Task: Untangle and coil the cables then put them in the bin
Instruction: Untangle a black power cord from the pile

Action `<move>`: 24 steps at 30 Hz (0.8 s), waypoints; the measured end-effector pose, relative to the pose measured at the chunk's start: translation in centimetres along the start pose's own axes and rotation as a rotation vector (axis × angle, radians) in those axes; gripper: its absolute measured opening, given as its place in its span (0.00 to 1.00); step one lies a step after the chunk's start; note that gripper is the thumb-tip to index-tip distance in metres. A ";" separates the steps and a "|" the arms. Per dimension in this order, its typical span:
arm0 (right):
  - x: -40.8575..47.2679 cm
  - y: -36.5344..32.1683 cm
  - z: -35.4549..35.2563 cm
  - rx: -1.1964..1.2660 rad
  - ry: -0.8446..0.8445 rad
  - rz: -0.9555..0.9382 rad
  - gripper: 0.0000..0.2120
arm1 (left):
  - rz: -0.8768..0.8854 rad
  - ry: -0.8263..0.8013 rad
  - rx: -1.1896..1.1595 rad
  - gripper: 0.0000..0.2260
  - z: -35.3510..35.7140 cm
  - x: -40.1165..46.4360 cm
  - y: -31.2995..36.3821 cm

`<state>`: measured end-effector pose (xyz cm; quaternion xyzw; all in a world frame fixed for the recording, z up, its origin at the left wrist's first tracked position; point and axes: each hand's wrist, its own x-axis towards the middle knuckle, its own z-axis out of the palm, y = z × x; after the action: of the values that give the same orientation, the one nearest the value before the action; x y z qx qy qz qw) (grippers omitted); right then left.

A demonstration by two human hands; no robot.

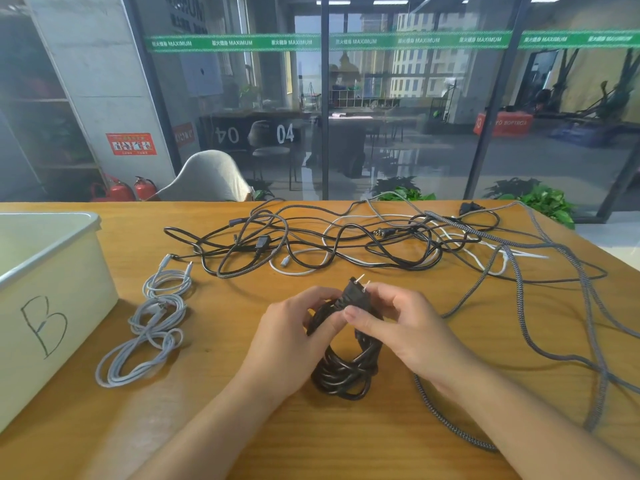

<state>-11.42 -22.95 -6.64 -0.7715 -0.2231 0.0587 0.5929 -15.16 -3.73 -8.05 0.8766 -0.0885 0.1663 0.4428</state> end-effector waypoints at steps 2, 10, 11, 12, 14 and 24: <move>0.2 0.1 -0.3 -0.046 0.022 -0.035 0.08 | 0.000 0.005 -0.022 0.19 -0.1 0.1 -0.1; 0.1 0.0 0.4 0.119 0.176 -0.060 0.06 | 0.079 0.099 0.007 0.11 -0.5 0.3 0.7; 0.1 -0.1 0.4 0.165 0.187 -0.026 0.06 | 0.095 0.105 0.027 0.11 -0.6 0.3 0.7; 0.1 -0.3 0.4 0.211 0.197 0.013 0.07 | 0.110 0.105 0.043 0.11 -0.6 0.2 0.7; 0.0 -0.6 0.2 0.295 0.194 0.083 0.08 | 0.145 0.100 0.070 0.12 -0.5 0.1 0.8; 0.0 -0.6 -0.1 0.316 0.181 0.067 0.13 | 0.081 0.064 -0.008 0.12 -0.2 -0.1 0.4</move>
<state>-11.54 -22.94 -6.00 -0.6780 -0.1308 0.0429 0.7221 -15.39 -3.81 -7.65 0.8647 -0.1102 0.2117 0.4420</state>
